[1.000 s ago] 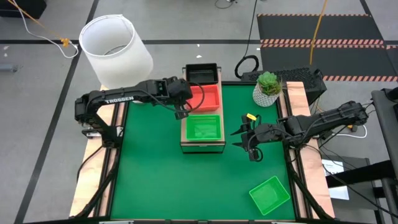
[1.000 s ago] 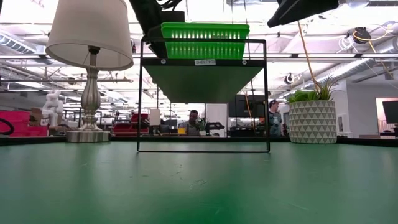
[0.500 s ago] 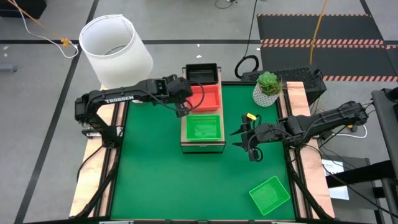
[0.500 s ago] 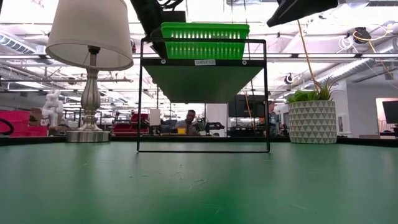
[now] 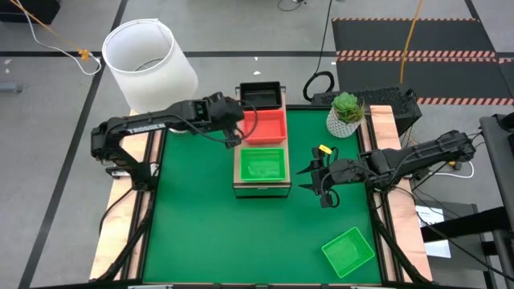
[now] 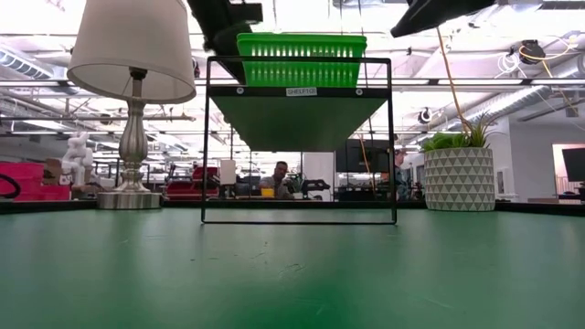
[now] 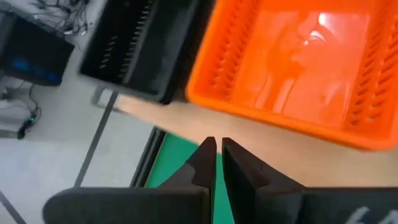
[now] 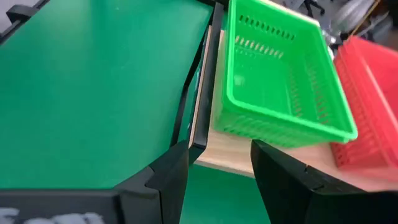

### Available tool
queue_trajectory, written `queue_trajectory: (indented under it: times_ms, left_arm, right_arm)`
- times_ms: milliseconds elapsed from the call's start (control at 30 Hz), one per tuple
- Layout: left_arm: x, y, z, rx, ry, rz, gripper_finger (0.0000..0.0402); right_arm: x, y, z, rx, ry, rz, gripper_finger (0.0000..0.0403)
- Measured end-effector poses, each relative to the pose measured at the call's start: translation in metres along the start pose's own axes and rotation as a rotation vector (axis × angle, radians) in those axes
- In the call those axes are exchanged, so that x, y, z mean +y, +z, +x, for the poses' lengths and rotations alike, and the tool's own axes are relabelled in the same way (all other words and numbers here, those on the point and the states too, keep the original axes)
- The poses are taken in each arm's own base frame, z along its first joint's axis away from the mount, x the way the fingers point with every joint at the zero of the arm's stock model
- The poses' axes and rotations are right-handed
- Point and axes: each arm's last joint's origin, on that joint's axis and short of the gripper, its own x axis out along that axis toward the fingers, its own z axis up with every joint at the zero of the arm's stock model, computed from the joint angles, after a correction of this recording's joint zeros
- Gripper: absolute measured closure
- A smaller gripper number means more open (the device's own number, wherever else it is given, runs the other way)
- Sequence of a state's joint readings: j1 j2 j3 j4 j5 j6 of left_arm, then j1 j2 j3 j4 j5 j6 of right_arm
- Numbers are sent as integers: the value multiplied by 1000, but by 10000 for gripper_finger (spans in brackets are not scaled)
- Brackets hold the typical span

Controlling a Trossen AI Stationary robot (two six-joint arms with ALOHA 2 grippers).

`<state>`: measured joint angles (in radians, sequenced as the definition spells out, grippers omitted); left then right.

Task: Stack baskets on shelf by color
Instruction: Stack the green bin on top of the green bins on the shelf

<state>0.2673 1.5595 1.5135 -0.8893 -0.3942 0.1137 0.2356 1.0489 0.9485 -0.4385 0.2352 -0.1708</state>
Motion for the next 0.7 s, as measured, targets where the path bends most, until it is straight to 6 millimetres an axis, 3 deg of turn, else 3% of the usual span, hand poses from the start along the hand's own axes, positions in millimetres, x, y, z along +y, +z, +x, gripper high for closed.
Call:
queue_trajectory:
  times_ms: [167,300,467,700]
  left_arm:
    - [5,-8,-39,-61,-7,-82,371]
    - [-3,-14,-72,-134,-52,-94,371]
    - [-32,-19,-99,-198,-56,-63,371]
    - [-77,-22,-113,-230,-106,-1,371]
  right_arm:
    - [3,-4,-2,41,16,91,234]
    - [14,-6,-7,69,55,189,234]
    - [35,-5,-18,110,112,299,234]
    - [75,0,-36,222,175,416,234]
